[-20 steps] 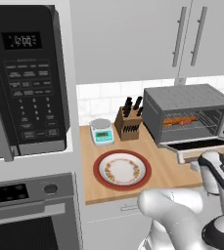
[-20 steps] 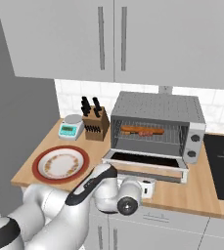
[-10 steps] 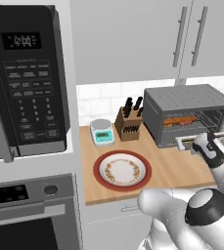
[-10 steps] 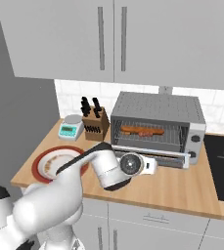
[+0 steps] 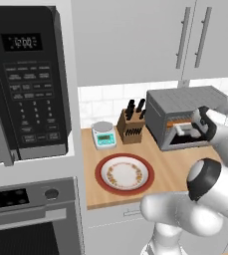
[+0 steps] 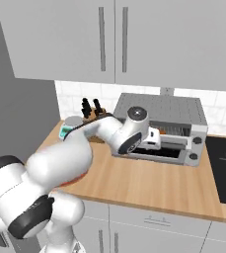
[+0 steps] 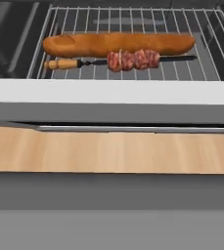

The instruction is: Pick up the kebab skewer and baguette bread, and place them inside the toaster oven. Close the toaster oven door and start by setting the timer.

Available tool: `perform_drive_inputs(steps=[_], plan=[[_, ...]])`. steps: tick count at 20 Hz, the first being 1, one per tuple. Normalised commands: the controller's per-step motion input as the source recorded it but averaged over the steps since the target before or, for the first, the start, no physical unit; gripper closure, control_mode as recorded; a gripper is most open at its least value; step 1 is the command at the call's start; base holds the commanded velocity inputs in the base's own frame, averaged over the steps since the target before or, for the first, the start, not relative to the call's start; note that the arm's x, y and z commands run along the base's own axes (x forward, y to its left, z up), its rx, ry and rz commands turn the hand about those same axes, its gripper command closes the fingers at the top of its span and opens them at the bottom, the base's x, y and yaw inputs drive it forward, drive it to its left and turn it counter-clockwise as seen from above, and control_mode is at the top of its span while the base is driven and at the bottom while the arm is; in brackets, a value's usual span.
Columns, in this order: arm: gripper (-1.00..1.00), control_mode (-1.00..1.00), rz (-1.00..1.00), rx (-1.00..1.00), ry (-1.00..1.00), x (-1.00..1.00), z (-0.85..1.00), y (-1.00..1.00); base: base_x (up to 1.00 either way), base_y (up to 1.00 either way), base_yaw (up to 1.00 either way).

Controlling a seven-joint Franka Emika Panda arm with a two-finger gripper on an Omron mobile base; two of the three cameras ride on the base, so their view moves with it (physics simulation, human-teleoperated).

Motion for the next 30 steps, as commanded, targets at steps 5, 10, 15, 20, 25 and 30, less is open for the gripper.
perform_drive_inputs(steps=[5, 10, 15, 20, 25, 30], plan=[[-1.0, -1.0, 0.07, -0.04, 0.1, 0.46, -0.47, 0.02, 0.0, 0.0, 0.0], [-1.0, -1.0, 0.05, 0.0, 0.09, 0.57, -0.46, 0.1, 0.0, 0.0, 0.0], [-1.0, -1.0, 0.02, 0.0, 0.1, 0.64, -0.76, 0.27, 0.0, 0.0, 0.0], [-1.0, -1.0, 0.04, 0.0, 0.0, 0.36, -0.99, 0.21, 0.0, 0.0, 0.0], [-1.0, -1.0, 0.05, 0.0, -0.06, 0.05, -0.98, 0.15, 0.0, 0.0, 0.0], [-1.0, -1.0, 0.04, 0.0, -0.08, 0.04, -0.84, 0.1, 0.0, 0.0, 0.0]])
